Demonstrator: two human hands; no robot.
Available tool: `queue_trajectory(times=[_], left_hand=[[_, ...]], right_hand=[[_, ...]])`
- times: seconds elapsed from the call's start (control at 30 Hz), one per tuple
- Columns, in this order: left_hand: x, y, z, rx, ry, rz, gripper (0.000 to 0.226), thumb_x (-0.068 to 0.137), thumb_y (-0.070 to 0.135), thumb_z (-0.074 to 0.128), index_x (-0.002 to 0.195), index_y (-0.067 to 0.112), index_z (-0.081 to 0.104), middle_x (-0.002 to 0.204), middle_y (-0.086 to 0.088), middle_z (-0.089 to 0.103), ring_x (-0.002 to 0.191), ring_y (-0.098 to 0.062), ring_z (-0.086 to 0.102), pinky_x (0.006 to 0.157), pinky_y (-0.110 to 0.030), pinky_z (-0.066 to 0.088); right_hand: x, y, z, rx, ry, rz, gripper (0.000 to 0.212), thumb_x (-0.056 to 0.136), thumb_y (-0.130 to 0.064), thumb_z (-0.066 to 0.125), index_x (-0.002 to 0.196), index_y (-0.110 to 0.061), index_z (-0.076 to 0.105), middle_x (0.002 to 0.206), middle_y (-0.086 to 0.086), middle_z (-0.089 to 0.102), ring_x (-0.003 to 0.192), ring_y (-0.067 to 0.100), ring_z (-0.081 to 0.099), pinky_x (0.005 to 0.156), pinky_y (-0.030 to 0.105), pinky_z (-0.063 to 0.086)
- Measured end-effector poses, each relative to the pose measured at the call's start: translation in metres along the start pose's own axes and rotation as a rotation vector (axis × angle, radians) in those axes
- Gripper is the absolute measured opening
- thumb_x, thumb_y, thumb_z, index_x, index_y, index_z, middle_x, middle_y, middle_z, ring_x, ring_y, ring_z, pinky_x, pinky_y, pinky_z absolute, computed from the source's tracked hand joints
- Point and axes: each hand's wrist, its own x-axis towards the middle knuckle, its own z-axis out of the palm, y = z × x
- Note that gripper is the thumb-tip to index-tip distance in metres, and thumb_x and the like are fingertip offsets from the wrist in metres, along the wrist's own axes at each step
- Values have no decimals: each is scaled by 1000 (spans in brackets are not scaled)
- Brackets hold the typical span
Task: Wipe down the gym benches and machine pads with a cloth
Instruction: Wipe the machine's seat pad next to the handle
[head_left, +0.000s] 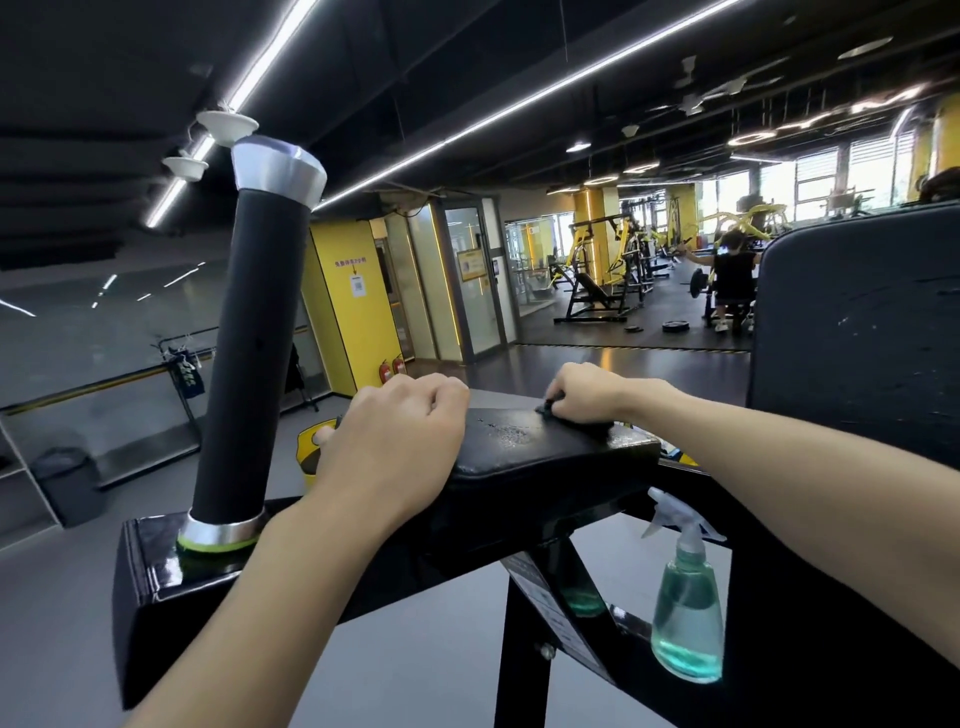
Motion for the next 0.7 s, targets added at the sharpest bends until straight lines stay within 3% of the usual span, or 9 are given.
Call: queue_trajectory(times=[0.1,0.23,0.4,0.57,0.63,0.7], left_hand=[[2,-1,1,-5,5,2,41,105,34,19,109,34,60,125,5,55,116,-20,41,102,-55,34],[2,-2,1,-15,10,0,40,105,35,19,109,35,60,125,6,56,116,-20,41,103,-55,35],[3,-2,2,-20,20,5,41,105,36,19,111,37,60,127,8,55,116,-19,41,104,-56,33],[2,-2,2,-29,16,4,41,104,39,18,110,41,59,127,10,55,121,-20,41,106,-58,33],[2,-2,2,-33,22,8,39,105,37,21,110,41,59,127,11,55,121,-19,41,106,-58,32],[2,-2,2,-29,28,10,39,105,37,21,110,40,60,128,11,55,121,-19,41,106,-58,32]], right_hand=[[-2,-3,-1,59,-30,-33,27,89,-11,51,97,-19,76,88,1,71,78,15,61,71,24,47],[8,14,5,-27,-17,100,27,89,-13,51,101,-18,75,106,7,73,100,28,63,88,33,52],[12,-13,2,67,-47,-10,30,89,-8,48,102,-13,75,96,4,70,88,21,61,75,26,48],[15,0,5,-12,-41,32,28,90,-11,49,100,-17,75,98,4,72,94,23,62,81,28,49],[18,-11,5,-6,-43,-8,27,89,-8,48,92,-13,74,84,5,70,78,18,64,66,19,51],[13,-25,3,69,-50,-82,26,90,-7,47,91,-12,73,67,0,60,53,8,52,47,16,42]])
